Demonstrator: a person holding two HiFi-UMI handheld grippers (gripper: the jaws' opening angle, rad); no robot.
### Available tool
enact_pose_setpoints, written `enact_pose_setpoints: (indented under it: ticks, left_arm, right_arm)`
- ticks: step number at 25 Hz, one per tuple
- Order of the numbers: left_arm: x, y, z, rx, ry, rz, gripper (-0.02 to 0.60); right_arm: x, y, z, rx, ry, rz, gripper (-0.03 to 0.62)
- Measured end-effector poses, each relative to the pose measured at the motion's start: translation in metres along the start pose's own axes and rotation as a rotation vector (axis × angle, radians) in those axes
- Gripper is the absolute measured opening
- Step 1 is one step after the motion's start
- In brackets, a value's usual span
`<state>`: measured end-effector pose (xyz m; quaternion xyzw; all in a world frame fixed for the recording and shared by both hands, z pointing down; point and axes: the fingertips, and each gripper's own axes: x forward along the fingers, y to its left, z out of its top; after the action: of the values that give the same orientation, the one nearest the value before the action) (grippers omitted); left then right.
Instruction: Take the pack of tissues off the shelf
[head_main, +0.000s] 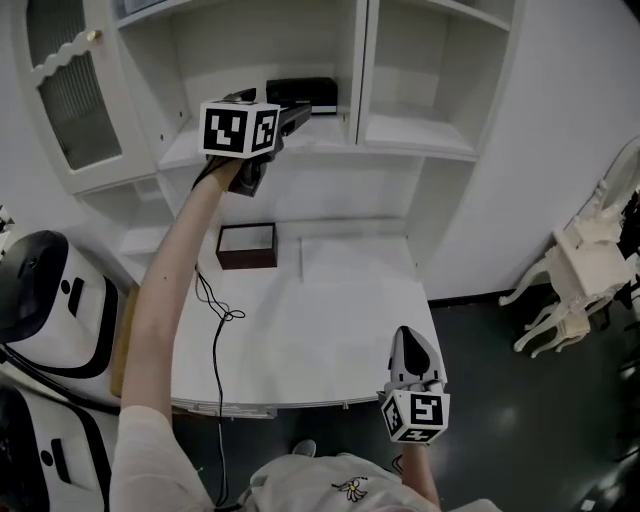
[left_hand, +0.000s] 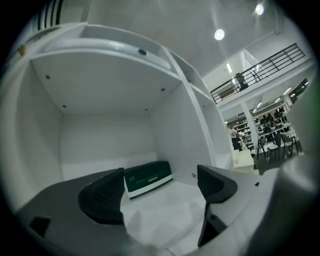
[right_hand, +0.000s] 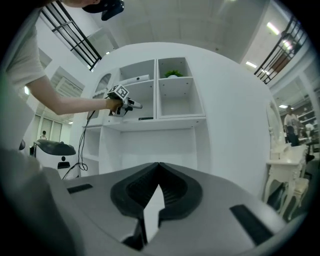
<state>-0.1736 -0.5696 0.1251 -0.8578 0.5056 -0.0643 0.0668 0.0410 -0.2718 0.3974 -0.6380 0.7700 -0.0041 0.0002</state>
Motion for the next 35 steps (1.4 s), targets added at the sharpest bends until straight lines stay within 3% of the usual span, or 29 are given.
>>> enact_pose_setpoints:
  ticks: [4, 8, 16, 19, 23, 31, 35]
  left_arm:
    - [0.046, 0.029, -0.016, -0.052, 0.133, 0.013, 0.441]
    - [0.075, 0.042, -0.032, -0.167, 0.216, -0.023, 0.440]
    - [0.095, 0.049, -0.040, -0.255, 0.251, -0.054, 0.439]
    - [0.091, 0.042, -0.037, -0.245, 0.242, -0.071, 0.439]
    - [0.077, 0.027, -0.038, -0.171, 0.246, -0.080, 0.439]
    - [0.049, -0.030, -0.028, -0.085, 0.252, -0.190, 0.437]
    - [0.051, -0.038, -0.028, -0.081, 0.265, -0.175, 0.437]
  right_arm:
    - [-0.005, -0.021, 0.001, 0.004, 0.005, -0.061, 0.003]
    - [-0.012, -0.043, -0.004, 0.018, 0.025, -0.122, 0.003]
    - [-0.018, -0.060, -0.012, 0.017, 0.059, -0.176, 0.003]
    - [-0.017, -0.061, -0.010, 0.013, 0.055, -0.176, 0.003]
    - [-0.010, -0.050, -0.004, 0.010, 0.040, -0.132, 0.003]
    - [-0.002, -0.028, 0.009, 0.034, 0.004, -0.049, 0.003]
    - [-0.002, -0.017, 0.011, 0.025, -0.008, -0.011, 0.003]
